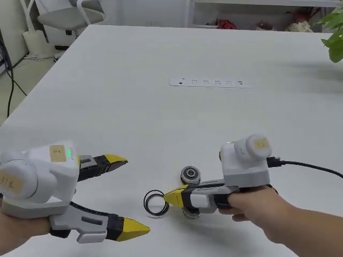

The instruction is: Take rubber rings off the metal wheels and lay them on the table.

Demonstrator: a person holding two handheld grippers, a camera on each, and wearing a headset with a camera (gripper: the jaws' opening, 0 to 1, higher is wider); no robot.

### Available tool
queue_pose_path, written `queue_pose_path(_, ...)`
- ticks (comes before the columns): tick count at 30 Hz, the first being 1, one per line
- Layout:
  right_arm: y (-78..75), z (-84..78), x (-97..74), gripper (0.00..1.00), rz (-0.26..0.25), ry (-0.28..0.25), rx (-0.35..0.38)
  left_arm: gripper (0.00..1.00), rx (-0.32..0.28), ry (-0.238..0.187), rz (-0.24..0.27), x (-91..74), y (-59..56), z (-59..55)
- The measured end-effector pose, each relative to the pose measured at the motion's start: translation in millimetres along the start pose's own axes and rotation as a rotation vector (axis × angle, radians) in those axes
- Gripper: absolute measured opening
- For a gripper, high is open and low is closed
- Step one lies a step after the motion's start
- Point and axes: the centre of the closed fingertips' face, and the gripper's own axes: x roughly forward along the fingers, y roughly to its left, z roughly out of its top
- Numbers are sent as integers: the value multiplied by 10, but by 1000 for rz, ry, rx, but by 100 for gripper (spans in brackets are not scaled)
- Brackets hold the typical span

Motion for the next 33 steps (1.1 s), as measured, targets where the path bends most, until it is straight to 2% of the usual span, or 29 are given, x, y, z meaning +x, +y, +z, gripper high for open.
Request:
queue_pose_path(9,-43,-27,21,0,-29,6,-11,84,-7,6,9,-6,-12,-16)
queue_pose_path(19,-75,-14,7,0,-48,0,-31,82,-19,14,14,-10,36,-68)
queue_pose_path(33,-47,-26,22,4,-48,14,-82,80,-23,16,9,31,24,-70)
